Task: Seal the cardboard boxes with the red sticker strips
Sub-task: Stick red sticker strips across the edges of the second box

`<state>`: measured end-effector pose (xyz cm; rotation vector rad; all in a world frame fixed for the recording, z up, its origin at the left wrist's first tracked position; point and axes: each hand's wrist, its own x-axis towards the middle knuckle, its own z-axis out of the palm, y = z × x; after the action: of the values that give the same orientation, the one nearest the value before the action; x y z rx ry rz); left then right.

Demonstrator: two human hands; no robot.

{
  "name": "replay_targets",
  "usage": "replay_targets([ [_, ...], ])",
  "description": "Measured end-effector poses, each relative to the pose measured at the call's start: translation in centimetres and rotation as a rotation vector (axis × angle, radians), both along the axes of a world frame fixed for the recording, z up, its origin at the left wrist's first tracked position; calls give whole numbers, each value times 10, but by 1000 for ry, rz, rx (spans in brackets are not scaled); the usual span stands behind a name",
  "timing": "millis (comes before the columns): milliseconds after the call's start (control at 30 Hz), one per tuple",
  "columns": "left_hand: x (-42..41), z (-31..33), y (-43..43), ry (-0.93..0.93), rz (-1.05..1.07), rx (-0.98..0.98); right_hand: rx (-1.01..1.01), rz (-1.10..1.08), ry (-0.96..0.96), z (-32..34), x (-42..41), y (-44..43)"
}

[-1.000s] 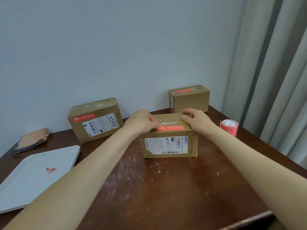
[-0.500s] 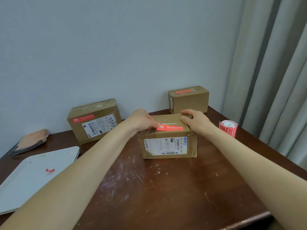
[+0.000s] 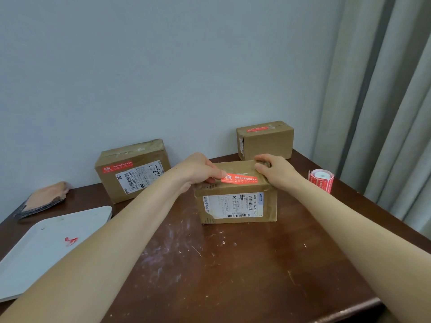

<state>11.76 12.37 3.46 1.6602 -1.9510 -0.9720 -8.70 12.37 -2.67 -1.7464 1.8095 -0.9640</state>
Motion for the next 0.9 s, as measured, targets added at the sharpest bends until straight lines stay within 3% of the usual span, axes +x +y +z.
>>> replay_targets([
  [400,11,-1,-2,124,33,28,7,1,28,1,-2,0],
  [500,14,-2,-4,166,29,18,35,40,-38,9,-1,6],
  [633,15,4,-2,142,52,-123,-127,-71,-221,40,-2,15],
  [700,13,8,-2,107,60,-226,-85,-40,-369,56,3,24],
  [900,8,19,1,-82,97,-442,108,89,-313,73,21,40],
])
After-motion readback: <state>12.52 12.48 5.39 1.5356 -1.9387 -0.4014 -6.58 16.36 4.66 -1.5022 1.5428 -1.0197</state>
